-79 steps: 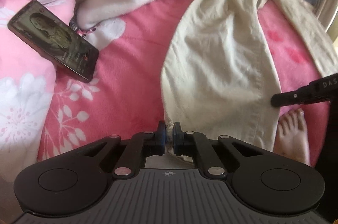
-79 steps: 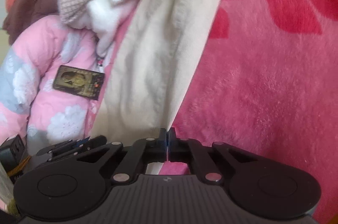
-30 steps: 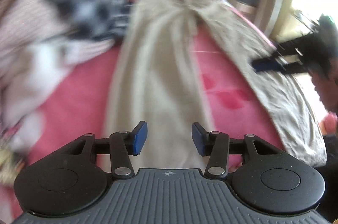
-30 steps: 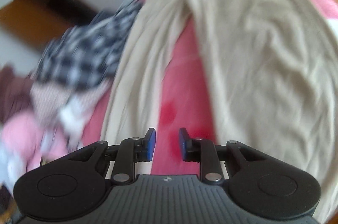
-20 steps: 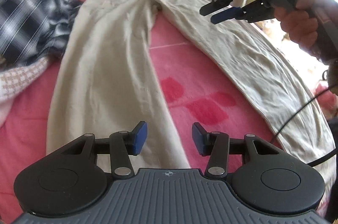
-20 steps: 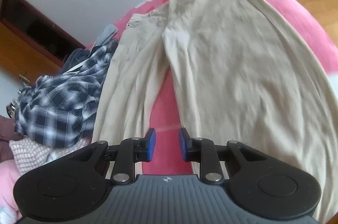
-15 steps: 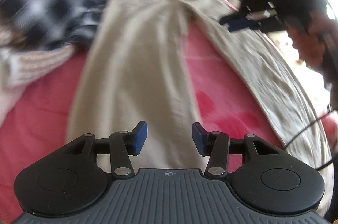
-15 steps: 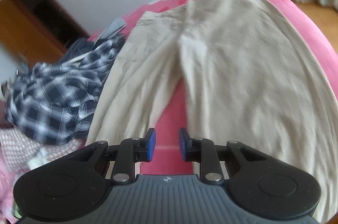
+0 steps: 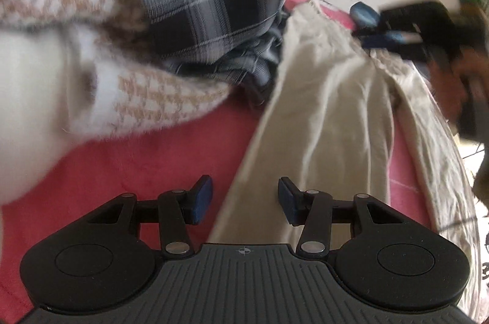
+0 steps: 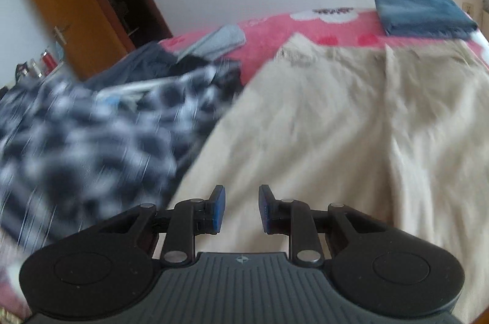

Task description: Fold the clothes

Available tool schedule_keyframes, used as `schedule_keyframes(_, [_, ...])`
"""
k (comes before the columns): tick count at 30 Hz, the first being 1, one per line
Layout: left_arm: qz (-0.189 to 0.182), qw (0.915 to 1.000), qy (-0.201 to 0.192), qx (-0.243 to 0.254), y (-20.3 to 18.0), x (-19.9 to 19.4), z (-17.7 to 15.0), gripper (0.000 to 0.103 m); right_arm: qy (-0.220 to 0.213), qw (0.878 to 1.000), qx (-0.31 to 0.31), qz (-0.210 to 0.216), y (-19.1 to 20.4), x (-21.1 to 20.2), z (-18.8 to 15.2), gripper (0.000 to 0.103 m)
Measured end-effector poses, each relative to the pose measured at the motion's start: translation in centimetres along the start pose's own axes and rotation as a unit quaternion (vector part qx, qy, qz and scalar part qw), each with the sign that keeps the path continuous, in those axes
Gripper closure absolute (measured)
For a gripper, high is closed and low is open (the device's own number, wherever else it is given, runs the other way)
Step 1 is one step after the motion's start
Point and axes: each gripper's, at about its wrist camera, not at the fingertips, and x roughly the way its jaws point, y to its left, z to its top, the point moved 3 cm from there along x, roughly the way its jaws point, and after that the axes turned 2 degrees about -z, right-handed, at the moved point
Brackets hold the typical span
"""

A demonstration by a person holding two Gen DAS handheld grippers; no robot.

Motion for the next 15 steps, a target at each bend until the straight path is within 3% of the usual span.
schedule_keyframes(8, [-0.002, 0.9995, -0.020, 0.025, 0.7, 0.0, 0.3, 0.060, 0.004, 0.998, 0.049, -0.034, -1.6, 9.6, 9.2, 0.062])
schedule_keyframes(15, [-0.003, 0.9989, -0.027, 0.037, 1.0, 0.1, 0.0, 0.070, 0.016, 0.996, 0.030, -0.084, -1.3, 15.4, 13.6, 0.054])
